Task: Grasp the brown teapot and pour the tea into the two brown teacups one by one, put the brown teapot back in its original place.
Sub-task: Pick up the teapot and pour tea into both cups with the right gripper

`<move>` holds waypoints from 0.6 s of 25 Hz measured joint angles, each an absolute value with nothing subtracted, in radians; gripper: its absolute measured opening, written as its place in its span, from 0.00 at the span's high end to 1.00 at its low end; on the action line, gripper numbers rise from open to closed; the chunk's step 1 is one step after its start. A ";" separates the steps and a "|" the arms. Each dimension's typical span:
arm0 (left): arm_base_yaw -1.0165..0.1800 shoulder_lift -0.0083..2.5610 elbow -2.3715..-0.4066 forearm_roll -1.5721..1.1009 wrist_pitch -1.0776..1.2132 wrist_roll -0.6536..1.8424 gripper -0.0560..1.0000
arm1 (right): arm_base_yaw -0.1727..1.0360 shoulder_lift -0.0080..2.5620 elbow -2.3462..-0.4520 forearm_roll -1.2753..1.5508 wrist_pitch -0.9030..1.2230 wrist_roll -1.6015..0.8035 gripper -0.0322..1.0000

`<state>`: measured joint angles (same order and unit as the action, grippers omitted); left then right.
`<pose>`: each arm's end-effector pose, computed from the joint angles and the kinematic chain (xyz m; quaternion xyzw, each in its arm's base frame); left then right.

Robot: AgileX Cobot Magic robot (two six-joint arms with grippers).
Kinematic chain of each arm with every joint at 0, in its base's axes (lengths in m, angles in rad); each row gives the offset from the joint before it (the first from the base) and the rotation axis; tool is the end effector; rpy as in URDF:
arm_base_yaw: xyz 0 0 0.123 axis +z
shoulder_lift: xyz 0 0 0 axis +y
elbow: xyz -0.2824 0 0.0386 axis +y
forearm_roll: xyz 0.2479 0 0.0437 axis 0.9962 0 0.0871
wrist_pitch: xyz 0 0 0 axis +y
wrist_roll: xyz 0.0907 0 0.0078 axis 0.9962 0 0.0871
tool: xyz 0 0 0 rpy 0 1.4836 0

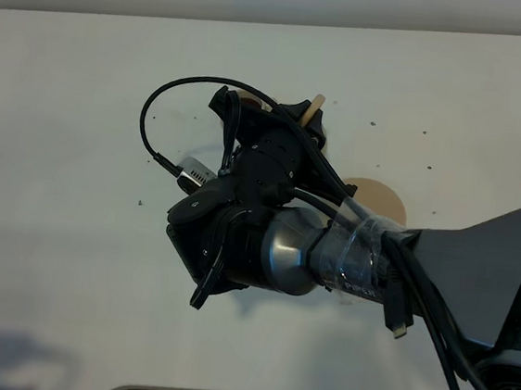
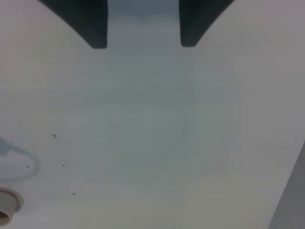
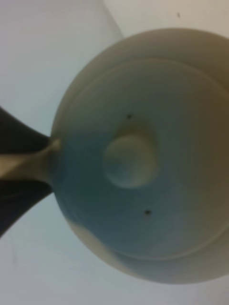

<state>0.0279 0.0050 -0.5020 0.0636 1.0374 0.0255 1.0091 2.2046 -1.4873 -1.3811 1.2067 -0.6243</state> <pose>-0.0036 0.0049 0.2798 -0.0018 0.8475 0.0459 0.5289 0.3000 0.3199 0.1657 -0.7649 0.3017 -0.5691 0.0067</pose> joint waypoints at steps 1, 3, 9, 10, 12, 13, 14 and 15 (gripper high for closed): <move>0.028 0.005 -0.502 0.064 1.037 0.025 0.60 | 1.009 2.205 -1.487 -1.383 1.207 -0.628 0.85; 0.028 0.005 -0.502 0.064 1.037 0.025 0.60 | 1.009 2.205 -1.487 -1.389 1.207 -0.630 0.85; 0.028 0.005 -0.502 0.064 1.037 0.025 0.60 | 1.009 2.205 -1.487 -1.389 1.207 -0.636 0.85; 0.028 0.005 -0.502 0.064 1.037 0.025 0.60 | 1.009 2.205 -1.487 -1.390 1.207 -0.637 0.85; 0.028 0.005 -0.502 0.064 1.037 0.025 0.60 | 1.009 2.205 -1.487 -1.391 1.207 -0.637 0.85; 0.028 0.005 -0.502 0.064 1.037 0.025 0.60 | 1.009 2.205 -1.487 -1.391 1.207 -0.637 0.85; 0.028 0.005 -0.502 0.064 1.037 0.025 0.60 | 1.009 2.205 -1.487 -1.391 1.207 -0.637 0.85; 0.028 0.005 -0.502 0.064 1.037 0.025 0.60 | 1.009 2.205 -1.487 -1.387 1.207 -0.637 0.85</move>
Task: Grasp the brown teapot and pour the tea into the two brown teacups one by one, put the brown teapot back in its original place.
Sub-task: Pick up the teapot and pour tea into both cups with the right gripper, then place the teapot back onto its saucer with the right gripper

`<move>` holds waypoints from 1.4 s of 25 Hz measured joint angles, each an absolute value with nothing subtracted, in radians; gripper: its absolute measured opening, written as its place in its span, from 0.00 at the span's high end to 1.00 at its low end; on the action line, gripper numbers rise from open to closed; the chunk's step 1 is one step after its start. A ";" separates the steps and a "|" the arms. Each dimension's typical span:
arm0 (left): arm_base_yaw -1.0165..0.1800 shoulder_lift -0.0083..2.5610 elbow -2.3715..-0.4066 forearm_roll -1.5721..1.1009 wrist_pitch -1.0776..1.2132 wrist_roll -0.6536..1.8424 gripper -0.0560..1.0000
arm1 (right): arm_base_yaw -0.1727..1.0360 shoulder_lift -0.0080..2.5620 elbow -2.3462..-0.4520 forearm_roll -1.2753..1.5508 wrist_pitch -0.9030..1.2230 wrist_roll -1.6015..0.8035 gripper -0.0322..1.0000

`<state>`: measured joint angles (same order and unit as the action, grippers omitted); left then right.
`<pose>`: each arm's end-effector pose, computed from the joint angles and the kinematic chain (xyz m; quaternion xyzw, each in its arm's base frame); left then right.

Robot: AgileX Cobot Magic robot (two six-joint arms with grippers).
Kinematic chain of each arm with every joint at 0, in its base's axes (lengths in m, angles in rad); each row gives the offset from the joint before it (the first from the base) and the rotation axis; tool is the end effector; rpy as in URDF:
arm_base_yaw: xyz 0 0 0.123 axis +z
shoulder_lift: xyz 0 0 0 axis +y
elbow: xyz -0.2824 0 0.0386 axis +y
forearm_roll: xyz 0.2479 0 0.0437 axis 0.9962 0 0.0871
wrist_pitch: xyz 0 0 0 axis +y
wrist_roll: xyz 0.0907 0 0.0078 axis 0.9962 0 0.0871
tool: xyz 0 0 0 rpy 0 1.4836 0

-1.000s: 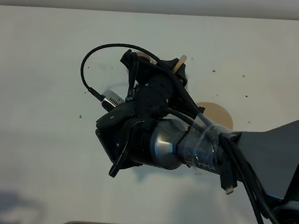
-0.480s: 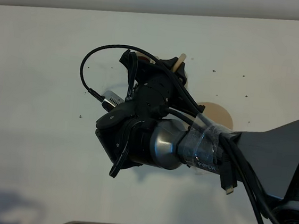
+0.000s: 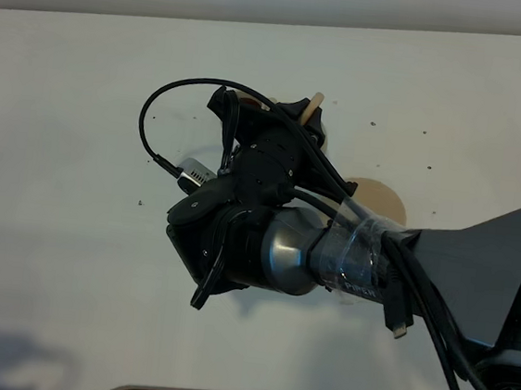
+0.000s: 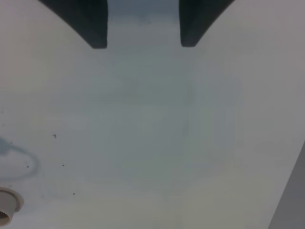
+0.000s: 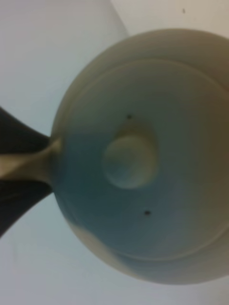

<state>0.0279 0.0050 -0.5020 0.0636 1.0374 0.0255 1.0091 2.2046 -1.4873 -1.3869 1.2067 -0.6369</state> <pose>-0.0036 0.0049 0.2798 -0.0018 0.8475 0.0459 0.5289 0.3003 0.3200 0.1661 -0.7662 0.2949 -0.5710 0.0037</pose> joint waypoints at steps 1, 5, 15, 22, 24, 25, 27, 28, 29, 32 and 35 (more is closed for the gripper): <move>0.028 0.005 -0.502 0.064 1.037 0.025 0.60 | 1.009 2.205 -1.487 -1.380 1.207 -0.635 0.85; 0.028 0.005 -0.502 0.064 1.037 0.025 0.60 | 1.009 2.205 -1.487 -1.328 1.207 -0.598 0.85; 0.028 0.005 -0.502 0.064 1.037 0.025 0.60 | 1.009 2.185 -1.487 -1.208 1.207 -0.408 0.85; 0.028 0.005 -0.502 0.064 1.037 0.026 0.60 | 0.975 2.067 -1.487 -1.029 1.208 -0.284 0.85; 0.028 0.005 -0.502 0.064 1.037 0.026 0.60 | 0.956 2.032 -1.487 -0.944 1.209 -0.226 0.85; 0.028 0.005 -0.502 0.064 1.037 0.026 0.60 | 0.942 2.017 -1.487 -0.896 1.210 -0.194 0.85; 0.028 0.005 -0.502 0.064 1.037 0.026 0.60 | 0.913 1.985 -1.487 -0.797 1.211 -0.139 0.85; 0.028 0.005 -0.502 0.064 1.037 0.026 0.60 | 0.900 1.971 -1.487 -0.742 1.211 -0.108 0.85; 0.028 0.005 -0.502 0.064 1.037 0.026 0.60 | 0.883 1.962 -1.487 -0.695 1.212 -0.082 0.85; 0.028 0.005 -0.502 0.064 1.037 0.026 0.60 | 0.840 1.946 -1.487 -0.537 1.215 -0.018 0.85; 0.028 0.005 -0.502 0.064 1.037 0.026 0.60 | 0.811 1.946 -1.486 -0.418 1.216 0.000 0.85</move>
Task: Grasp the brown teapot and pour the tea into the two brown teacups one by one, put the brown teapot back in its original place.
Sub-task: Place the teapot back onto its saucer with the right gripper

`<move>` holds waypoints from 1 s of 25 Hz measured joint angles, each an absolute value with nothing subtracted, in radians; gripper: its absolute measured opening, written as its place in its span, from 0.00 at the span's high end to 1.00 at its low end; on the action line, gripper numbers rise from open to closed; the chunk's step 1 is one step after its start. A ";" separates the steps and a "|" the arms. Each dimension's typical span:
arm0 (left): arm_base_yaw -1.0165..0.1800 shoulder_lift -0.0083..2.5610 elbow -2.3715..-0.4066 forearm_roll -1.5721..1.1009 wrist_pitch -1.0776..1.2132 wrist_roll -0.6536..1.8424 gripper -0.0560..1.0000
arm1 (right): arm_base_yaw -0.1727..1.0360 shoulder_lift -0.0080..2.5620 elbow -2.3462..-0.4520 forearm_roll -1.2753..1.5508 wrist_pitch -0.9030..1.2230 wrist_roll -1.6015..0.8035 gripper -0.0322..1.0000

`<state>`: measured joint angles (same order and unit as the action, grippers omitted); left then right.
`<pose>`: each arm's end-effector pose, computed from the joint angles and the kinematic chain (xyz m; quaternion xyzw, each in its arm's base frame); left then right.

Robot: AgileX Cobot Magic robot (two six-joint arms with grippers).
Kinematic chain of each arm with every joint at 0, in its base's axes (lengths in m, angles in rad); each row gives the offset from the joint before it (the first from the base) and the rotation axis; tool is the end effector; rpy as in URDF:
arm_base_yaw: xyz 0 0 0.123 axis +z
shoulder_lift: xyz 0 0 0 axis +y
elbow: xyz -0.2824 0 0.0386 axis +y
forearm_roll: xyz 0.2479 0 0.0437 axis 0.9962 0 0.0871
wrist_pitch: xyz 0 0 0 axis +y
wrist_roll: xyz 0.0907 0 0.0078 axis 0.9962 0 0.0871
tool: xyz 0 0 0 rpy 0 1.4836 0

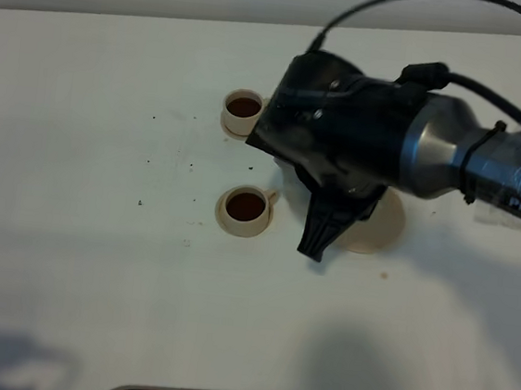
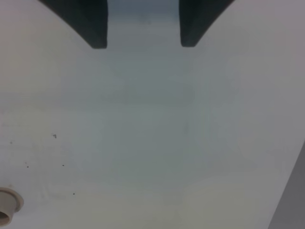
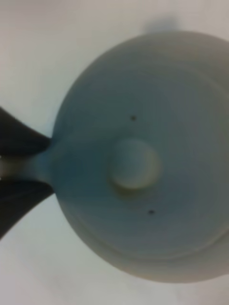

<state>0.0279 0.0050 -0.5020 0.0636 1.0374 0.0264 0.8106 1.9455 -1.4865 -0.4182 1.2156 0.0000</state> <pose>-0.0036 0.0049 0.2798 -0.0014 0.8475 0.0462 0.5288 0.2883 0.2529 0.2169 -0.4535 0.8698 -0.1815 0.0690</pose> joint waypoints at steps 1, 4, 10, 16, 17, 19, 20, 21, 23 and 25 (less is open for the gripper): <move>0.028 0.005 -0.502 0.064 1.037 0.026 0.60 | 0.804 1.946 -1.480 -0.391 1.214 0.000 0.85; 0.028 0.005 -0.502 0.064 1.037 0.026 0.60 | 0.793 1.946 -1.446 -0.332 1.162 0.000 0.85; 0.028 0.005 -0.502 0.064 1.037 0.026 0.60 | 0.793 1.946 -1.373 -0.263 0.990 0.017 0.85; 0.028 0.005 -0.502 0.064 1.037 0.025 0.60 | 0.793 1.944 -1.354 -0.257 0.978 0.021 0.85; 0.028 0.005 -0.502 0.064 1.037 0.025 0.60 | 0.793 1.939 -1.354 -0.263 0.986 0.021 0.85; 0.028 0.005 -0.502 0.064 1.037 0.025 0.60 | 0.793 1.918 -1.354 -0.272 1.008 0.022 0.85; 0.028 0.005 -0.502 0.064 1.037 0.025 0.60 | 0.792 1.900 -1.354 -0.275 1.021 0.026 0.85; 0.028 0.005 -0.502 0.064 1.037 0.025 0.60 | 0.789 1.879 -1.354 -0.278 1.030 0.030 0.85; 0.028 0.005 -0.502 0.064 1.037 0.025 0.60 | 0.775 1.842 -1.354 -0.291 1.036 0.048 0.85; 0.028 0.005 -0.502 0.064 1.037 0.025 0.60 | 0.744 1.814 -1.354 -0.296 1.035 0.070 0.85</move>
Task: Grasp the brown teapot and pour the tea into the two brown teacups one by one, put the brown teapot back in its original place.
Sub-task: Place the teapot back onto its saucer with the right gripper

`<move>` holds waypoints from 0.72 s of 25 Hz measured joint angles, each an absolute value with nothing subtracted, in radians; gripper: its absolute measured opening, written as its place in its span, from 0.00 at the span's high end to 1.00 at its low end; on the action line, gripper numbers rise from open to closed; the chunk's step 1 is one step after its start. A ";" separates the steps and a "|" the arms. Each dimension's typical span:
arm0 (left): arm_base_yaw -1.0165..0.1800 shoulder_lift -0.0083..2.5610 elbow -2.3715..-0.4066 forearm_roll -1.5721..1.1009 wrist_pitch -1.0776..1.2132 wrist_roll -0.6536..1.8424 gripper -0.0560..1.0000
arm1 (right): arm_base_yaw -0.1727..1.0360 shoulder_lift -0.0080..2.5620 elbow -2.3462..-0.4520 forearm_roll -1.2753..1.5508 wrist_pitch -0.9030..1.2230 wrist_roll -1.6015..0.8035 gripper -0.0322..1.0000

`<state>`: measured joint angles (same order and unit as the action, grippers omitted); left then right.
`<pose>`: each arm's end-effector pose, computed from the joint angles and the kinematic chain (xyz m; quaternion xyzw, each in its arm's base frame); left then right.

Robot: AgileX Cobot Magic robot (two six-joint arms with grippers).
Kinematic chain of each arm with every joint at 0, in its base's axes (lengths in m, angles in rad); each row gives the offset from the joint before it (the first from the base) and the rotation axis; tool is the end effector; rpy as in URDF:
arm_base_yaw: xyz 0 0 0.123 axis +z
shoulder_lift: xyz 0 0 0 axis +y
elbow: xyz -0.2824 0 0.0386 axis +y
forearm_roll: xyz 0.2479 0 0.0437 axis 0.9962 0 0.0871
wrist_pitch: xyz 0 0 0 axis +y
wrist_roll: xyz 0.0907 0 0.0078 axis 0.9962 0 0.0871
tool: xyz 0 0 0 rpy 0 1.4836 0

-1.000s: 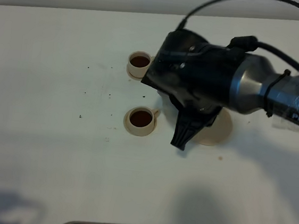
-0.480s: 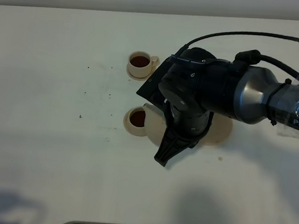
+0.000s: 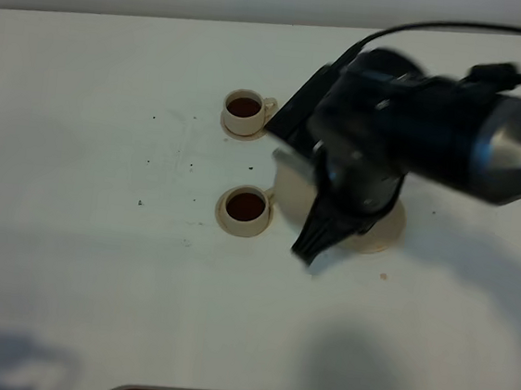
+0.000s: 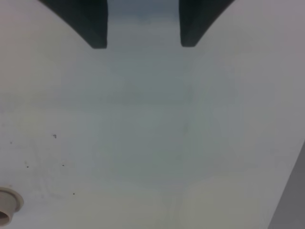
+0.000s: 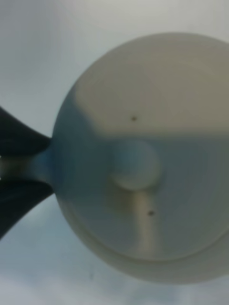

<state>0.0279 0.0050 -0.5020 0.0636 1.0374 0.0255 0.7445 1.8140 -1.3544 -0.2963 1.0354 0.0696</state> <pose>-0.0036 0.0049 0.2798 -0.0018 0.8475 0.0459 0.5289 0.2824 0.2291 0.2303 -0.3874 0.9087 -0.0899 0.1265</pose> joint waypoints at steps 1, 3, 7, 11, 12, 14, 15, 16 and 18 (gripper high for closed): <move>0.028 0.005 -0.502 0.064 1.037 0.025 0.60 | 0.722 1.808 -1.349 -0.299 1.031 0.080 0.85; 0.028 0.005 -0.502 0.064 1.037 0.025 0.60 | 0.668 1.800 -1.325 -0.300 1.007 0.088 0.85; 0.028 0.005 -0.502 0.064 1.037 0.025 0.60 | 0.568 1.800 -1.243 -0.295 0.900 0.092 0.85; 0.028 0.005 -0.502 0.064 1.037 0.025 0.60 | 0.527 1.805 -1.179 -0.270 0.792 0.095 0.85; 0.028 0.005 -0.502 0.064 1.037 0.025 0.60 | 0.527 1.807 -1.167 -0.265 0.769 0.095 0.85; 0.028 0.005 -0.502 0.064 1.037 0.025 0.60 | 0.527 1.817 -1.153 -0.229 0.752 0.095 0.85; 0.028 0.005 -0.502 0.064 1.037 0.025 0.60 | 0.527 1.824 -1.151 -0.211 0.750 0.095 0.85; 0.028 0.005 -0.502 0.064 1.037 0.025 0.60 | 0.527 1.831 -1.148 -0.198 0.750 0.095 0.85; 0.028 0.005 -0.502 0.064 1.037 0.025 0.60 | 0.527 1.851 -1.148 -0.185 0.744 0.095 0.85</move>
<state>0.0279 0.0050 -0.5020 0.0636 1.0374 0.0255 0.5271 1.8508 -1.1481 -0.1847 0.7440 0.0950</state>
